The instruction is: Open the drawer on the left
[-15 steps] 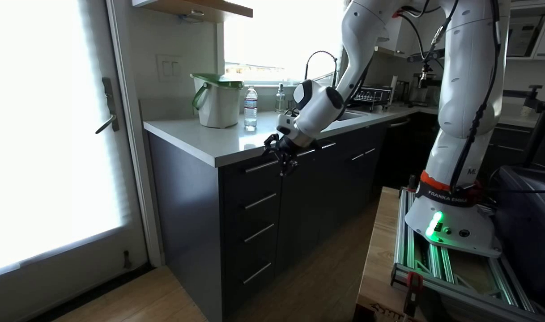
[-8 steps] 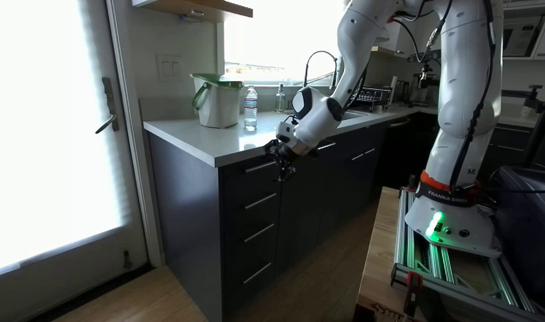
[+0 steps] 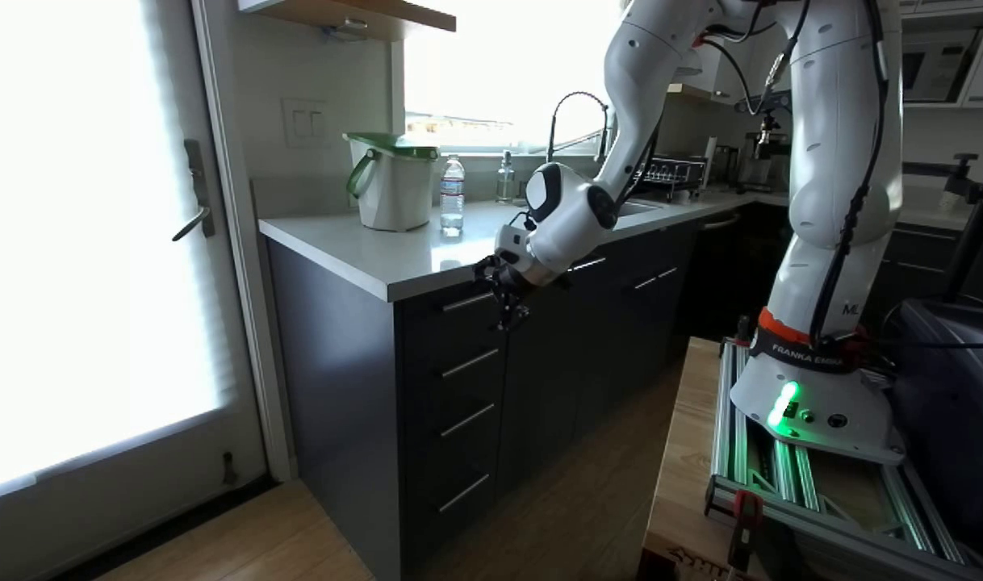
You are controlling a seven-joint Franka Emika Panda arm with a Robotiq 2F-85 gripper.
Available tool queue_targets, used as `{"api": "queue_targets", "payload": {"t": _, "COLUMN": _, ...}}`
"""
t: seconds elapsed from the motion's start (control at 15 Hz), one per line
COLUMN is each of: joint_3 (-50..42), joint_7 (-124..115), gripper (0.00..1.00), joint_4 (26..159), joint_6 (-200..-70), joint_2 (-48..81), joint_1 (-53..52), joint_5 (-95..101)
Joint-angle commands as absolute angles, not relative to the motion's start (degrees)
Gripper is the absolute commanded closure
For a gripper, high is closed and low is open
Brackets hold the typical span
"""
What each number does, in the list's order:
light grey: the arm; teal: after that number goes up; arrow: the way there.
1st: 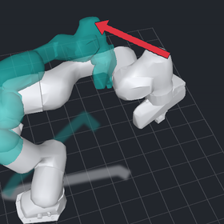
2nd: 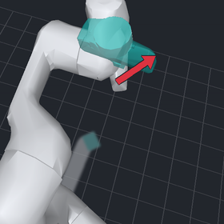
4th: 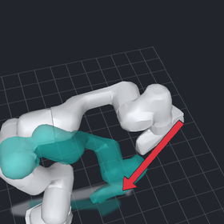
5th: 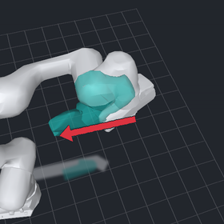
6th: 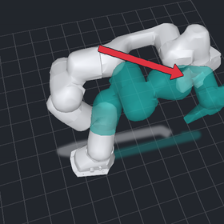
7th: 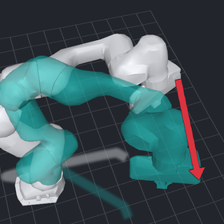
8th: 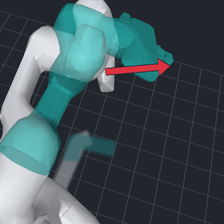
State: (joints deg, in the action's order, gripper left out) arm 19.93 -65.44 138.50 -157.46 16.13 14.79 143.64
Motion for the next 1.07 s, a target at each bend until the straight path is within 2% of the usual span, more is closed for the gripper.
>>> {"api": "queue_targets", "payload": {"t": 0.0, "joint_3": 20.7, "joint_7": -64.9, "gripper": 0.0, "joint_4": 137.1, "joint_6": -157.0, "joint_2": 18.6, "joint_1": 16.2, "joint_5": 143.6}}
{"api": "queue_targets", "payload": {"t": 0.33, "joint_3": 20.1, "joint_7": -63.4, "gripper": 0.0, "joint_4": 134.5, "joint_6": -158.1, "joint_2": 20.4, "joint_1": 16.6, "joint_5": 143.6}}
{"api": "queue_targets", "payload": {"t": 0.4, "joint_3": 20.1, "joint_7": -63.0, "gripper": 0.25, "joint_4": 134.0, "joint_6": -158.4, "joint_2": 20.9, "joint_1": 16.8, "joint_5": 143.6}}
{"api": "queue_targets", "payload": {"t": 0.47, "joint_3": 20.0, "joint_7": -62.5, "gripper": 0.26, "joint_4": 133.6, "joint_6": -158.8, "joint_2": 21.4, "joint_1": 16.9, "joint_5": 143.6}}
{"api": "queue_targets", "payload": {"t": 1.0, "joint_3": 20.5, "joint_7": -59.4, "gripper": 0.86, "joint_4": 131.5, "joint_6": -159.8, "joint_2": 22.9, "joint_1": 18.0, "joint_5": 143.6}}
